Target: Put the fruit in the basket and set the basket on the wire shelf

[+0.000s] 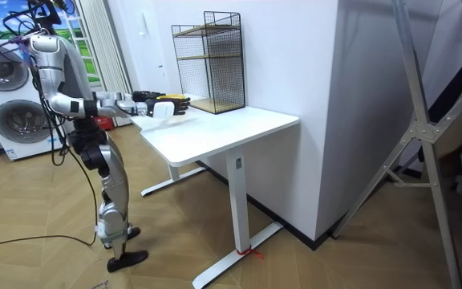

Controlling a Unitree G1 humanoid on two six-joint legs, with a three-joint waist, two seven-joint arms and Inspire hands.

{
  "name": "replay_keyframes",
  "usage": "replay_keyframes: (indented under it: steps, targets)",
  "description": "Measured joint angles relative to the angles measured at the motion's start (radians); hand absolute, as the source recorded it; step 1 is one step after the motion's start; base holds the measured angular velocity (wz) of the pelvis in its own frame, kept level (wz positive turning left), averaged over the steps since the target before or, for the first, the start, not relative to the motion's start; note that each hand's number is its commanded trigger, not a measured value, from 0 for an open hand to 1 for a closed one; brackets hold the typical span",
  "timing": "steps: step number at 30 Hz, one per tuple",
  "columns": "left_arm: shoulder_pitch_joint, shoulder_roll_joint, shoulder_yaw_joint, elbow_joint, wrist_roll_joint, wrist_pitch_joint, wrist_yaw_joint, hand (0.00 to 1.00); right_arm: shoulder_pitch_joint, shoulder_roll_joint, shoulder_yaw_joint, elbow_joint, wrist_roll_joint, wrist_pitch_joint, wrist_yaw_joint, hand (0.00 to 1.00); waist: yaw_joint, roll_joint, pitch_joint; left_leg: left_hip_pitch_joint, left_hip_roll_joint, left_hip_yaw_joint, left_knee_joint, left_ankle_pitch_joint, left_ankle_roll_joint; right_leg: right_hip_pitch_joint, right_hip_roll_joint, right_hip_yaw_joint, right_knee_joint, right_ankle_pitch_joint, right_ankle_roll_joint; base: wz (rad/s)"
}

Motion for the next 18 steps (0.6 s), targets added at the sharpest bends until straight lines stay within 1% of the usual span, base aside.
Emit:
replay_keyframes:
  steps: [1, 6, 14, 18]
  targets:
    - [0.0, -0.002, 0.0, 0.0, 0.0, 0.0, -0.007, 0.0, -0.002, 0.0, 0.001, 0.0, 0.035, 0.0, 0.0, 0.0, 0.003, 0.0, -0.0002, 0.0, 0.0, 0.001, 0.001, 0.0, 0.0, -0.002, 0.0, 0.003, 0.002, 0.0, 0.0, -0.05]
    - [0.0, -0.006, 0.0, 0.0, 0.0, 0.001, -0.018, 0.0, -0.01, 0.0, 0.01, 0.0, 0.092, 0.0, 0.015, 0.0, 0.01, 0.002, -0.0017, 0.001, 0.0, 0.0, 0.002, 0.0, 0.0, -0.004, 0.0, 0.006, 0.005, 0.0, 0.0, -0.01]
    - [0.0, -0.006, -0.003, 0.0, 0.0, 0.015, -0.031, 0.0, -0.018, 0.0, 0.042, 0.0, 0.089, 0.0, 0.032, 0.0, 0.019, -0.003, -0.0054, -0.001, -0.002, -0.001, 0.002, 0.0, 0.0, -0.004, 0.001, 0.011, -0.003, 0.0, 0.0, 0.0]
    - [0.0, -0.007, -0.019, 0.002, 0.0, 0.015, -0.034, 0.0, -0.048, 0.0, 0.062, 0.0, 0.089, 0.0, 0.043, 0.0, 0.017, -0.005, -0.0056, 0.001, -0.001, -0.001, 0.001, 0.0, 0.0, 0.001, 0.001, 0.009, -0.002, 0.0, 0.0, 0.0]
